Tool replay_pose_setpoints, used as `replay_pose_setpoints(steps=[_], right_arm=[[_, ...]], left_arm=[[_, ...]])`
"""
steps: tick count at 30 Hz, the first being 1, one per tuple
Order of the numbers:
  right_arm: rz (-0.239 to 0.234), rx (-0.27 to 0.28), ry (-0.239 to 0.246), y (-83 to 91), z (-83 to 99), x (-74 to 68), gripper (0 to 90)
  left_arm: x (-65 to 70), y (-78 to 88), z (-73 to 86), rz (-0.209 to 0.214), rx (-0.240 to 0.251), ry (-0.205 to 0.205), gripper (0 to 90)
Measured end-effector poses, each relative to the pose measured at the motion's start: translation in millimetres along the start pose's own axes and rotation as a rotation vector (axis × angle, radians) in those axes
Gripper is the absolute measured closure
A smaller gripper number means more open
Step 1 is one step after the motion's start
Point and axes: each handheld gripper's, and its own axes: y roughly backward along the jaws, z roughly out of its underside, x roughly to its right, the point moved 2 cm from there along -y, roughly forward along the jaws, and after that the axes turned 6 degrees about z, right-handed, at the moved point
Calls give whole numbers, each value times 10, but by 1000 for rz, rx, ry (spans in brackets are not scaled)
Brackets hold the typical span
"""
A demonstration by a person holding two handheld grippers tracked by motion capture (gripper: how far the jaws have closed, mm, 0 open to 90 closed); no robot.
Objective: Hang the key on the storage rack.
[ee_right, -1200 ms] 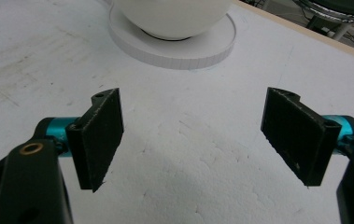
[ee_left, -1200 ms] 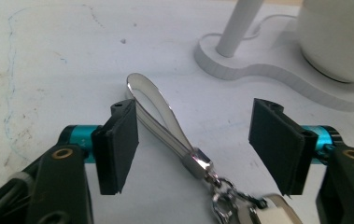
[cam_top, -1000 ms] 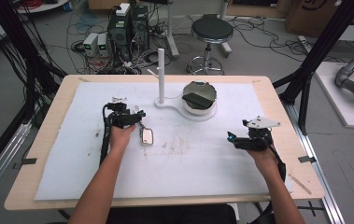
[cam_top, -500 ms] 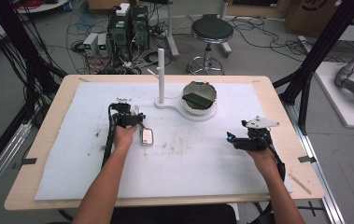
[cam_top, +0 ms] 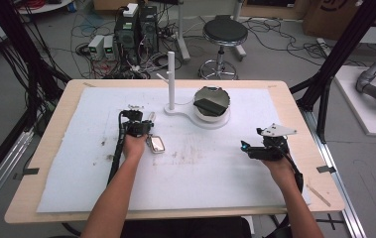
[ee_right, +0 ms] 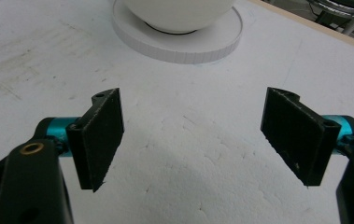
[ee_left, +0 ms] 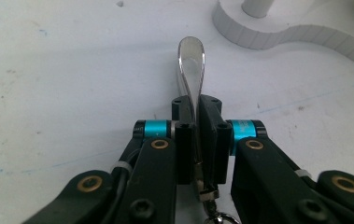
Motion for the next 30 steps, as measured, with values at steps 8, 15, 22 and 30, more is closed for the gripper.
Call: replay_pose_setpoints(steps=[8,15,22,30], right_arm=[[5,1,-14,20,15,29,217],[6,5,-13,27,11,26,217],[10,19,-19,51,1,24,218],[16,30,-12,65,-10,27,218]], left_arm=[[12,119,-46,25,69,-30,863],[85,322,-118,97,194,-56,864],[169,551,-193,168,286,-82,865],[238,778,-307,221,381,-108,865]])
